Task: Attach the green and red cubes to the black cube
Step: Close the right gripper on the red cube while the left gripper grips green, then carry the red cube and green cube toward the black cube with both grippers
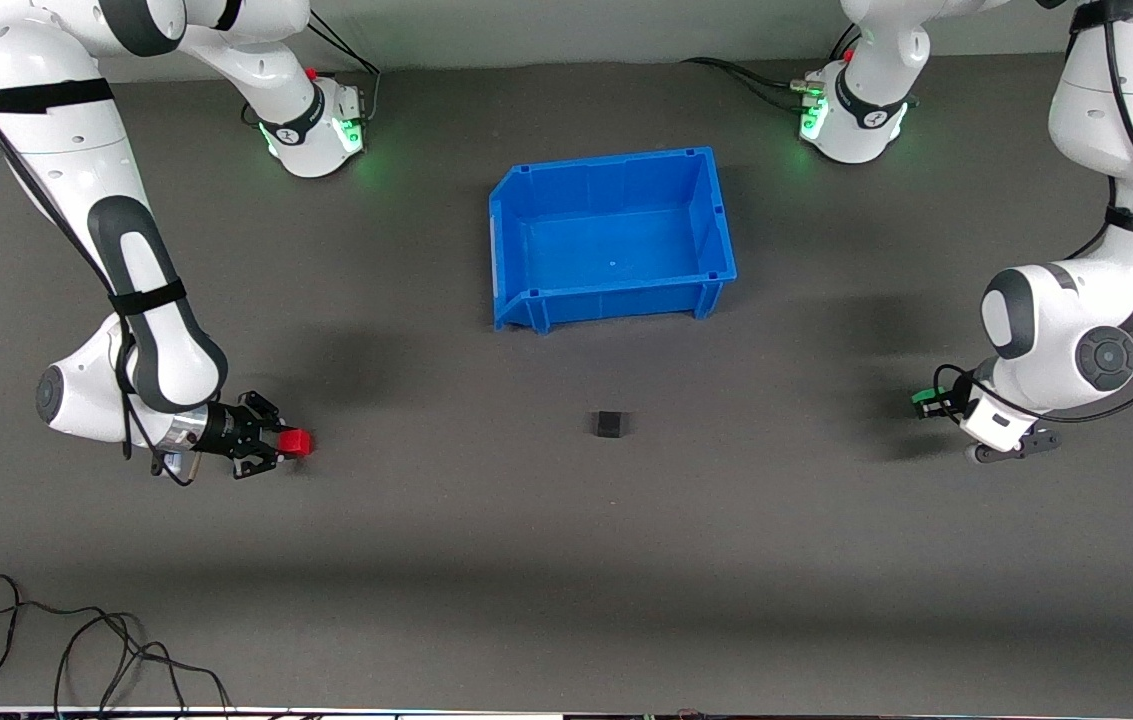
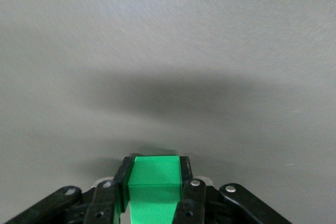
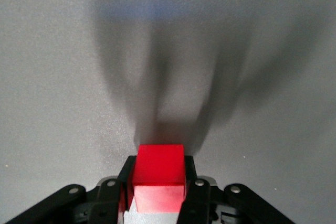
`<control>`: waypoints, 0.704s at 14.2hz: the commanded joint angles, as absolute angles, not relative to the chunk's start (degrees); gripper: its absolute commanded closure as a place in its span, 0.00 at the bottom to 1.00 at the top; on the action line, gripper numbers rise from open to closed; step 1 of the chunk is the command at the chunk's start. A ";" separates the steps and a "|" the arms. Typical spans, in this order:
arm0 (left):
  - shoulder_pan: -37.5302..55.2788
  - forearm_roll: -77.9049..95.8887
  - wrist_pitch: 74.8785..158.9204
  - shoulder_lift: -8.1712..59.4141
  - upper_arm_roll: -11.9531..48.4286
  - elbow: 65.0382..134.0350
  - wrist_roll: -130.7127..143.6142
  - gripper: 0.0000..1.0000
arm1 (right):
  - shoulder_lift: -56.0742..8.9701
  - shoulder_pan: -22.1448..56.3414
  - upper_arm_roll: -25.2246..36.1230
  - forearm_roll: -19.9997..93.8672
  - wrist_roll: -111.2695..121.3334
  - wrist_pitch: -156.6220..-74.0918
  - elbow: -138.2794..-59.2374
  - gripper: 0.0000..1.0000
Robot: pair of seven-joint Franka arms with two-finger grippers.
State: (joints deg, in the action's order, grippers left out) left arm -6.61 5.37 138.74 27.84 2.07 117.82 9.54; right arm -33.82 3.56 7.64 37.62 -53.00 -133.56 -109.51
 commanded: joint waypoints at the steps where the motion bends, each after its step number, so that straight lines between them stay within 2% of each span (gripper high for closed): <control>1: -3.96 9.66 135.79 26.28 2.99 117.69 19.92 1.00 | -34.01 3.69 7.73 39.55 -50.89 -133.59 -108.72 0.67; 5: 1.04 11.78 136.84 27.07 4.04 116.81 37.92 1.00 | -31.82 4.48 7.56 39.55 -53.77 -131.24 -107.41 0.68; 10: 12.02 11.78 136.67 31.89 4.04 108.91 65.08 1.00 | -31.99 10.88 7.56 39.99 -63.70 -129.28 -104.24 0.70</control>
